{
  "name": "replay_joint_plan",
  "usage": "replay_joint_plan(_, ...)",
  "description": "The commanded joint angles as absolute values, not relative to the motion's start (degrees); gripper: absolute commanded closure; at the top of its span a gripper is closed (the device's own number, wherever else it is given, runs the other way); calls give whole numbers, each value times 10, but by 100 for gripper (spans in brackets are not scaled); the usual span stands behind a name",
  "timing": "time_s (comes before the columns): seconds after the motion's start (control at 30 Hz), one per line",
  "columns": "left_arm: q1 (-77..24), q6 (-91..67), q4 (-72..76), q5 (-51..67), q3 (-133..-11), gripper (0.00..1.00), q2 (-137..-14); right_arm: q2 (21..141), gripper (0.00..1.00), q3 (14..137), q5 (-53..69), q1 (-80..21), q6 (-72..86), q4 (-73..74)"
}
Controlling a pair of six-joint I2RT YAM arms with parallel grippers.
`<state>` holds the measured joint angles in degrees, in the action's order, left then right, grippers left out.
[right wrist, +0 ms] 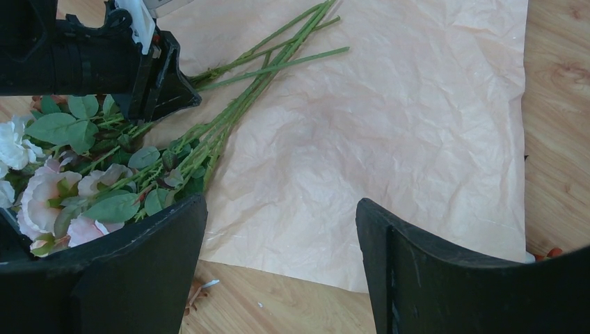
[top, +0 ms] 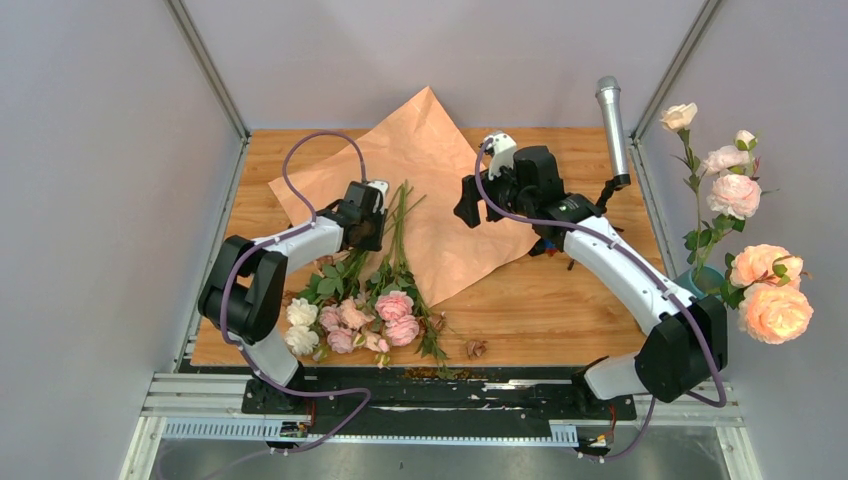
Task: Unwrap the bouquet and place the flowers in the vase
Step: Pick up the fake flower from the wrapping paper.
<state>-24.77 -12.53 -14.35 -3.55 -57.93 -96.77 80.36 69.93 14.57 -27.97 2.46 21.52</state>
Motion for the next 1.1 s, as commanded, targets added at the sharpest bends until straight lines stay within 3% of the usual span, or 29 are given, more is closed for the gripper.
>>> replay_joint_plan(0.0,-250,-108,-142,-63,-597,64,-967,805,21,697,153,-282,23,188)
replay_joint_plan(0.13,-250,-105,-141,-78,-595,65,-964,806,21,697,158,-283,22,188)
replay_joint_plan(0.23,-250,-104,-142,-76,-595,71,-963,806,21,696,158,-282,22,188)
replay_joint_plan(0.5,-254,-103,-148,-76,-592,73,-964,801,21,691,155,-282,19,189)
replay_joint_plan(0.77,-263,-104,-180,-87,-610,95,-947,791,21,689,150,-282,17,192)
replay_joint_plan(1.07,-264,-92,-281,-76,-674,100,-884,785,21,688,148,-282,18,192)
